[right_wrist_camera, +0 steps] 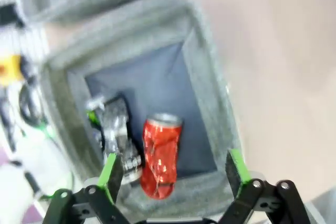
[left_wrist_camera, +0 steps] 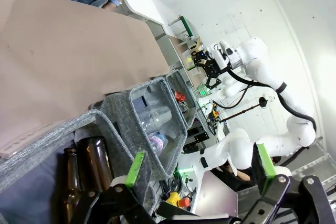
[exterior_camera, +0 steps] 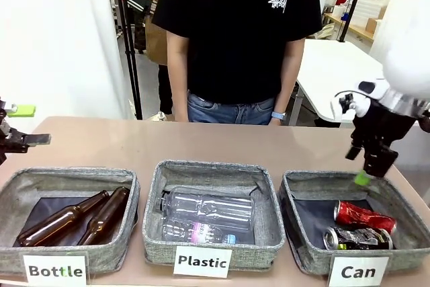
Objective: Sort the can waste into the basket.
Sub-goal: Pick up the can waste from the table and place it in the right Fabric basket.
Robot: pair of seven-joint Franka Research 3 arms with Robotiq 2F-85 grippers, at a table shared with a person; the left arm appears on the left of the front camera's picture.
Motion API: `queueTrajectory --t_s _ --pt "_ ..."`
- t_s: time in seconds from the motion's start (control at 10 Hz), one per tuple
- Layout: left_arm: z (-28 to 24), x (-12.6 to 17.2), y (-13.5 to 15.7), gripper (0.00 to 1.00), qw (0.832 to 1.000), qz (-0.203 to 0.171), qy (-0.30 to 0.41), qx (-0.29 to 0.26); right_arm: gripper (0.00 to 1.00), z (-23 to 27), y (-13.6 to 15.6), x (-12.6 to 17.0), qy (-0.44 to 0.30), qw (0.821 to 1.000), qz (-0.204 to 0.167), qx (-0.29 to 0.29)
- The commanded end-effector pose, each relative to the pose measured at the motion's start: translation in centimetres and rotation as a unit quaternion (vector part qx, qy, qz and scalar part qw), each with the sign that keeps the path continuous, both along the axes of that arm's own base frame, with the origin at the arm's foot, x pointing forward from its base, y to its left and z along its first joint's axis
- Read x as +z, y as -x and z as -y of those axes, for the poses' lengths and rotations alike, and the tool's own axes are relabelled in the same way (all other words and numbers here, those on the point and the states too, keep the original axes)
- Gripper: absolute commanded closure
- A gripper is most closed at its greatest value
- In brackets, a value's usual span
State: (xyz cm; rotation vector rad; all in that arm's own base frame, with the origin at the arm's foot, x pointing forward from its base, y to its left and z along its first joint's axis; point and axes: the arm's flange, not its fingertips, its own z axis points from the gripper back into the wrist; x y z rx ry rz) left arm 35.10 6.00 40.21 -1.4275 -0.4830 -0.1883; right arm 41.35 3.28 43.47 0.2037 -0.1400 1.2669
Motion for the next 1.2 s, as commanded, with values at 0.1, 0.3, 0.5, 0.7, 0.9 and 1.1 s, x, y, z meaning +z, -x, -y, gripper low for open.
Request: queueTrajectory --t_s 0.1,0.3,0.5,0.7,0.9,1.1 --pt "0.1 0.3 0.2 0.00 1.000 0.000 0.003 0.003 0.00 2.1 -1.0 2.5 -0.410 0.871 -0.021 -0.272" --pt "0.1 0.3 0.2 0.00 1.000 0.000 0.003 0.003 0.00 4.7 0.6 2.1 -0.532 0.782 -0.047 -0.322" --pt "0.1 0.3 0.2 0.00 1.000 0.000 0.003 0.003 0.00 6.3 1.2 0.7 -0.568 0.725 -0.110 -0.374" --pt "0.1 0.3 0.2 0.00 1.000 0.000 0.003 0.003 0.00 7.0 2.2 0.0 -0.583 0.707 -0.119 -0.383" --pt "0.1 0.3 0.2 0.00 1.000 0.000 0.003 0.003 0.00 6.5 2.3 0.1 -0.565 0.728 -0.104 -0.374" --pt "0.1 0.3 0.2 0.00 1.000 0.000 0.003 0.003 0.00 8.4 2.1 -0.7 -0.542 0.745 -0.137 -0.364"
